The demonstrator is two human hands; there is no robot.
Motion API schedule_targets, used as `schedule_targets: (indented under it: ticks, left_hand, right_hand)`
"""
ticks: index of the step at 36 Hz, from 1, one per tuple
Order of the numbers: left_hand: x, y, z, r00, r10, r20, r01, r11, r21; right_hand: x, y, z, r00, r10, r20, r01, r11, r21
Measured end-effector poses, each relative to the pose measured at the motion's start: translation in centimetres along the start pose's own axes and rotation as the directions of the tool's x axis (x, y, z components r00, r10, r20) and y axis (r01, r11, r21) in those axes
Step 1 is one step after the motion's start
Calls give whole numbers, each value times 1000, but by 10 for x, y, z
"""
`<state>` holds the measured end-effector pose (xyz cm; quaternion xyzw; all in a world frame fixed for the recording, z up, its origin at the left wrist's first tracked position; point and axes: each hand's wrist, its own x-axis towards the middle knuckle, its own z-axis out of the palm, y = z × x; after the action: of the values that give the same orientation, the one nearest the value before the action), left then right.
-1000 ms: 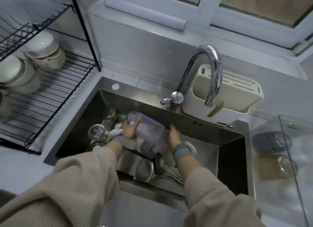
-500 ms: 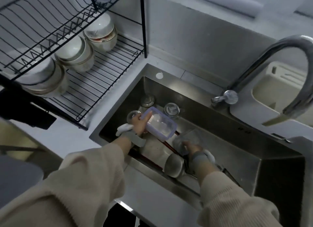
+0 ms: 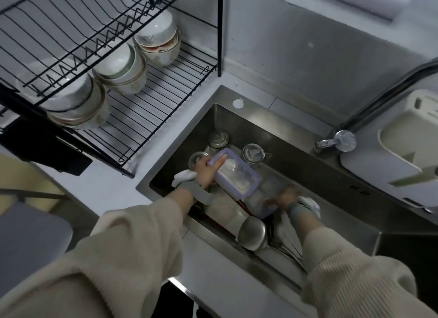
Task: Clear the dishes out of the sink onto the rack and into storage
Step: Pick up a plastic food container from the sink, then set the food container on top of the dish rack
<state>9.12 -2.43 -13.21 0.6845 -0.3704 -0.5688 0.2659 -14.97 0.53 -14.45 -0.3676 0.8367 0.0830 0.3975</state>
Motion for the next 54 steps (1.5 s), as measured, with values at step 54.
schedule_targets:
  ticks: [54]
  left_hand:
    - [-82,169,-86,982,181,-46,-186,958,-219]
  right_hand:
    - [-135,-103,-89,958,-202,-205,283,530,800]
